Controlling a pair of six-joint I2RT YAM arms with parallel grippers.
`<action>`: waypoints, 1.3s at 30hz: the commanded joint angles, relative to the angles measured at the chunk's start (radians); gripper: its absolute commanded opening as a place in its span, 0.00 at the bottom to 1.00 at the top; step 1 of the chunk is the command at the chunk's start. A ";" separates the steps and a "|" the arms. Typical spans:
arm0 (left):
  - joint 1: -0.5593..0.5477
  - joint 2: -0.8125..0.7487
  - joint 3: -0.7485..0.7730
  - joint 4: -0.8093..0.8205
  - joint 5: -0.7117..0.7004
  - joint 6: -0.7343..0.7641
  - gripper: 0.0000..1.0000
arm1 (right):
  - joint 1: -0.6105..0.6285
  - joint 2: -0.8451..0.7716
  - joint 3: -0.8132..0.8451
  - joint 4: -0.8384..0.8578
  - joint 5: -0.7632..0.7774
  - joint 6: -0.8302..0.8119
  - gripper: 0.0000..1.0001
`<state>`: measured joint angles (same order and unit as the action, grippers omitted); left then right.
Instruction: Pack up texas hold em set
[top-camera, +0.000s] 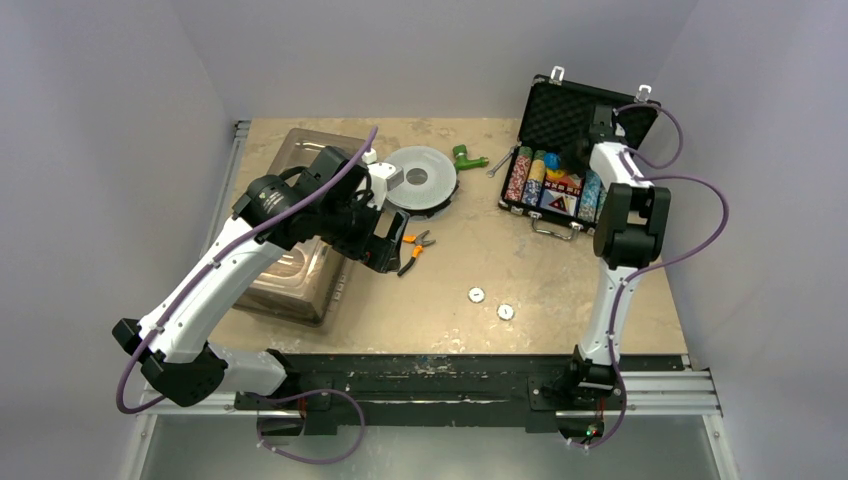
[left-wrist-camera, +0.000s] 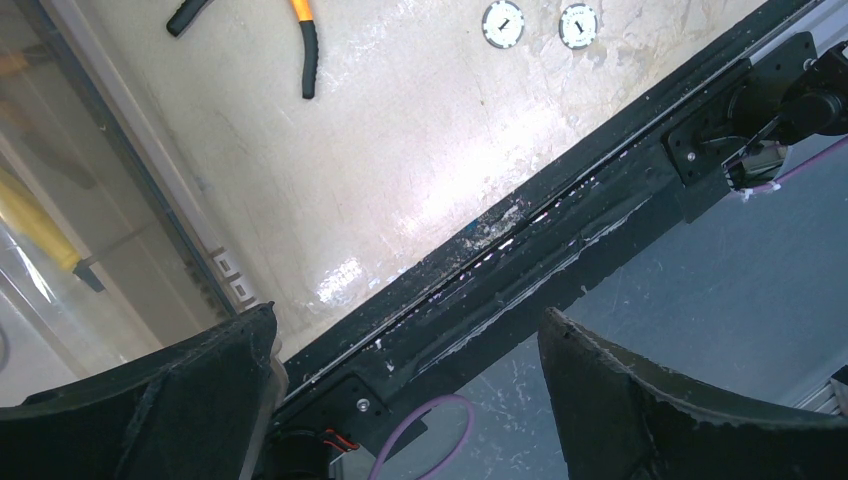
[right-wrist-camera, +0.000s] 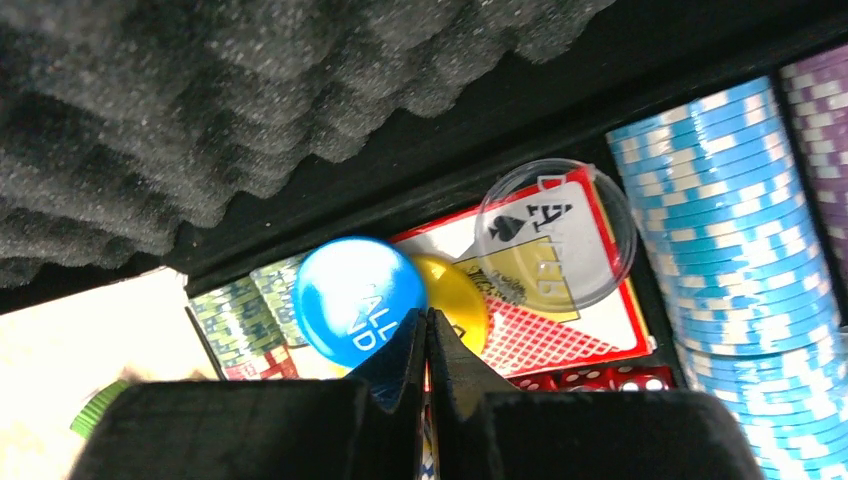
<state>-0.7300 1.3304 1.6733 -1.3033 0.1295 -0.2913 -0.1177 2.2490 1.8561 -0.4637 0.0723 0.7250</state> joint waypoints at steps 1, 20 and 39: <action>-0.002 -0.021 0.011 0.014 -0.005 0.020 1.00 | 0.010 -0.042 0.028 -0.021 -0.001 -0.006 0.01; -0.002 0.003 0.045 0.018 0.049 -0.027 1.00 | 0.009 -0.275 -0.112 -0.076 -0.002 -0.237 0.49; -0.112 0.184 -0.121 0.343 0.113 -0.176 0.99 | 0.223 -0.882 -0.911 -0.274 -0.315 -0.305 0.79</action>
<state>-0.7708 1.4612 1.5524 -1.0664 0.2462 -0.4351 0.0811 1.4853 1.0630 -0.7036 -0.1268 0.4076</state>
